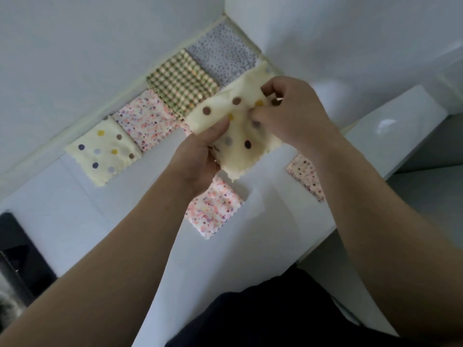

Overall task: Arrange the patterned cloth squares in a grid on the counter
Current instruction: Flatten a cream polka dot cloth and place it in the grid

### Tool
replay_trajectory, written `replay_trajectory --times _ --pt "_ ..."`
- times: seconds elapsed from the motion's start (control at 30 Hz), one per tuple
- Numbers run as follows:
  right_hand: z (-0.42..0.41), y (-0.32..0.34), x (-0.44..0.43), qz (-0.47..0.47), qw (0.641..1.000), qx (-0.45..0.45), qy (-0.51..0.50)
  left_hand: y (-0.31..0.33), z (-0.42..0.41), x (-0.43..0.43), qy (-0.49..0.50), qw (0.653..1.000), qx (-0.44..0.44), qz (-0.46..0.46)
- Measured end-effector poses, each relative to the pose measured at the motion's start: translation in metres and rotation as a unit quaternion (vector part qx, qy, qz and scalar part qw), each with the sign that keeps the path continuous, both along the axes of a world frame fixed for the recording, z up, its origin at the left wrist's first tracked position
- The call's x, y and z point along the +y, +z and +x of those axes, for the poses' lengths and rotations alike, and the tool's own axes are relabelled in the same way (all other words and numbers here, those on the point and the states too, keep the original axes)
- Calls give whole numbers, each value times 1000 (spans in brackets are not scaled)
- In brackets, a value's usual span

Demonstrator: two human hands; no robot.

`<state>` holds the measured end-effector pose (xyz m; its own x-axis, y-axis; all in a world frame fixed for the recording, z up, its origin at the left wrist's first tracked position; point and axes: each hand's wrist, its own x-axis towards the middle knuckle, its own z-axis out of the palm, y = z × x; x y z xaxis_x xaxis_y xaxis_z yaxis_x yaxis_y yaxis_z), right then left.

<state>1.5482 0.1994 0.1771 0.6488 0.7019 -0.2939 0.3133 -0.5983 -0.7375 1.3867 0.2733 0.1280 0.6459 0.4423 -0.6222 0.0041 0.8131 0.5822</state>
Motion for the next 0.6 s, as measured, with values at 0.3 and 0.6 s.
replay_trajectory --times 0.3,0.6 --pt "-134 30 -17 87 978 85 169 15 -161 -22 67 995 -28 71" --pt "-211 38 -46 112 946 143 269 15 -254 -68 100 984 -120 83"
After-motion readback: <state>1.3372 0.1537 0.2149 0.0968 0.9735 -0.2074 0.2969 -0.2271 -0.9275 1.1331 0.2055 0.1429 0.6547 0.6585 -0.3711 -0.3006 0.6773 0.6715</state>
